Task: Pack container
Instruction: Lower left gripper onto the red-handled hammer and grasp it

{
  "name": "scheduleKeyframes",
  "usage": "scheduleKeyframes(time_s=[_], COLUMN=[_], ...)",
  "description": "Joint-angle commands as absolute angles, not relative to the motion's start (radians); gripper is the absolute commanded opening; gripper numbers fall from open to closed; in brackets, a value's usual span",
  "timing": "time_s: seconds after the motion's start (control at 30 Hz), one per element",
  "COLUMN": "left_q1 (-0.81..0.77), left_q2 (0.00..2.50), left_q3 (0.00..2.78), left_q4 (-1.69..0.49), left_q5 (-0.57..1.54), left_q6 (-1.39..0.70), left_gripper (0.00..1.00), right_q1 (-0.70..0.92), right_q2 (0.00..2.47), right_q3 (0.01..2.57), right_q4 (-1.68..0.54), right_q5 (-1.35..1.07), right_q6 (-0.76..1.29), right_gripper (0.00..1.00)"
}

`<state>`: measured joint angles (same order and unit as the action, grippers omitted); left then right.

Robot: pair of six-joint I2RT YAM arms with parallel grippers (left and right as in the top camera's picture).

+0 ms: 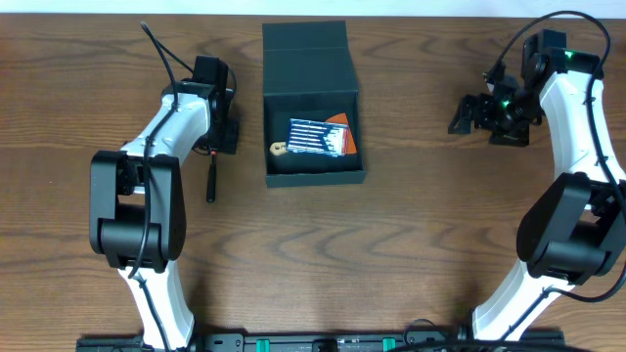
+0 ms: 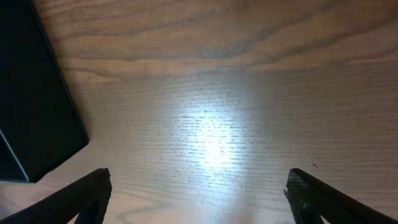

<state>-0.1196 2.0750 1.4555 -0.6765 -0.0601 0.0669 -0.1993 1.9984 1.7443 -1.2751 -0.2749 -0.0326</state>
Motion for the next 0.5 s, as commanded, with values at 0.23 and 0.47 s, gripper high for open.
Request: scheduleKeyframes(time_s=[0.23, 0.47], left_q1=[-0.118, -0.101], left_q2=[2.093, 2.093], left_q3=[1.464, 1.462], left_q4=[-0.650, -0.666], left_q5=[-0.072, -0.072], left_q6=[0.032, 0.032], left_gripper=[0.58, 0.56], right_q1=[-0.188, -0.188], right_q2=[2.003, 2.003], right_q3=[1.744, 1.744], right_q4=[-1.302, -1.303], right_q5=[-0.289, -0.289], right_q6=[-0.023, -0.023], right_gripper=[0.89, 0.88])
